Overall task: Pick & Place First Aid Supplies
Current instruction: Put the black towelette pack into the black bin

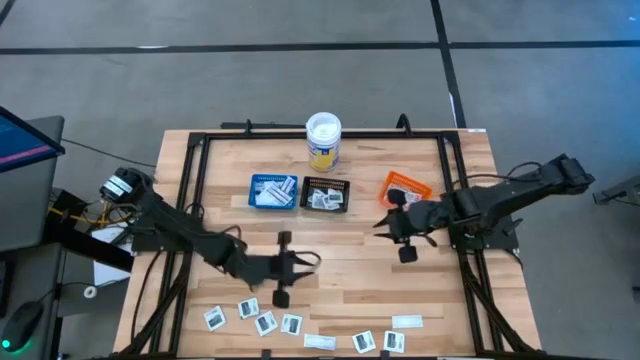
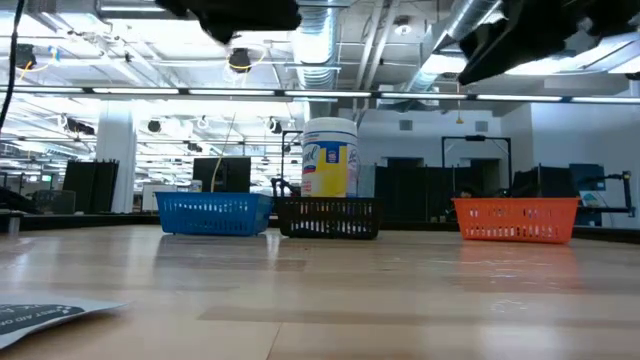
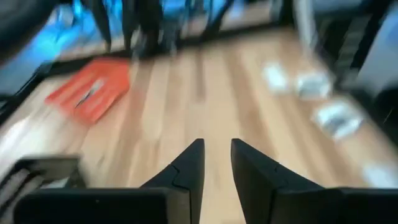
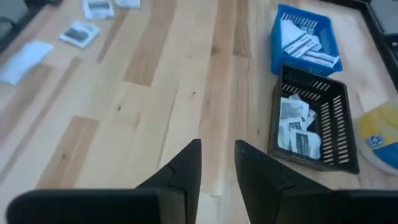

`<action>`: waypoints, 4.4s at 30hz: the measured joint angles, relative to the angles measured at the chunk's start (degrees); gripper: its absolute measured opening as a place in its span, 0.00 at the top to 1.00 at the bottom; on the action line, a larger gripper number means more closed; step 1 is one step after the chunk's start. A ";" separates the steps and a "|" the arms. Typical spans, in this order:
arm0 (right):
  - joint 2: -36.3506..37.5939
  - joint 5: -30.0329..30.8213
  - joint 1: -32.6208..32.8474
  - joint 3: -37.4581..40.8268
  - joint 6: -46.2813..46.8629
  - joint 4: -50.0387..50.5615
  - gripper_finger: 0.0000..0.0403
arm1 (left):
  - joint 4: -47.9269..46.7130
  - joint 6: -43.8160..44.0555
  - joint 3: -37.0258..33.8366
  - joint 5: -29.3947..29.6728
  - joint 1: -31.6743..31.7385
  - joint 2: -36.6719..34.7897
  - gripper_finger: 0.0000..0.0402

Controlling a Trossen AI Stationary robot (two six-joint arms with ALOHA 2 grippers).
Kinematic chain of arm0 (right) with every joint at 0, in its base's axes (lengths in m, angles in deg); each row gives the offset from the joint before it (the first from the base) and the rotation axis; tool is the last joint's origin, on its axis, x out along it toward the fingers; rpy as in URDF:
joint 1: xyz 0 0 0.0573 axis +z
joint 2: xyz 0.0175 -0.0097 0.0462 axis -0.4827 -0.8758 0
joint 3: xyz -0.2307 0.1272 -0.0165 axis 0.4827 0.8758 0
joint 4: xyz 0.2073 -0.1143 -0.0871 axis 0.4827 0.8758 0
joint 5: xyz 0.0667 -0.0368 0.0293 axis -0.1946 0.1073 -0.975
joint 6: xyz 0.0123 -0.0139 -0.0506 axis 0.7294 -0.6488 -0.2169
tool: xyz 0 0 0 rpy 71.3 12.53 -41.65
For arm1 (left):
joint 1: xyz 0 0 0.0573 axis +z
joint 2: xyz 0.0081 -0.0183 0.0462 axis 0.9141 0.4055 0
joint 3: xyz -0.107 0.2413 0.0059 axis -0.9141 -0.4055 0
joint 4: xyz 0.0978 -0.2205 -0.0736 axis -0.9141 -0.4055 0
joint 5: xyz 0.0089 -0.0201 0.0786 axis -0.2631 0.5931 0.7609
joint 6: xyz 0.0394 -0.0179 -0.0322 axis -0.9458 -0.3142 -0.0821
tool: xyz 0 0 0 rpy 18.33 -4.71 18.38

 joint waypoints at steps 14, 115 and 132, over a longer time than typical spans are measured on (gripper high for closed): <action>3.68 -0.23 1.17 6.03 5.63 -2.42 0.78 | -60.09 51.13 18.78 -15.23 -1.90 3.98 0.64; 3.62 -3.04 -4.31 6.00 4.05 -2.03 0.78 | -24.35 22.39 6.17 24.76 11.37 2.99 0.98; 3.62 -2.97 -4.27 6.00 4.12 -1.42 0.78 | -10.08 11.54 5.33 2.58 32.90 16.00 0.79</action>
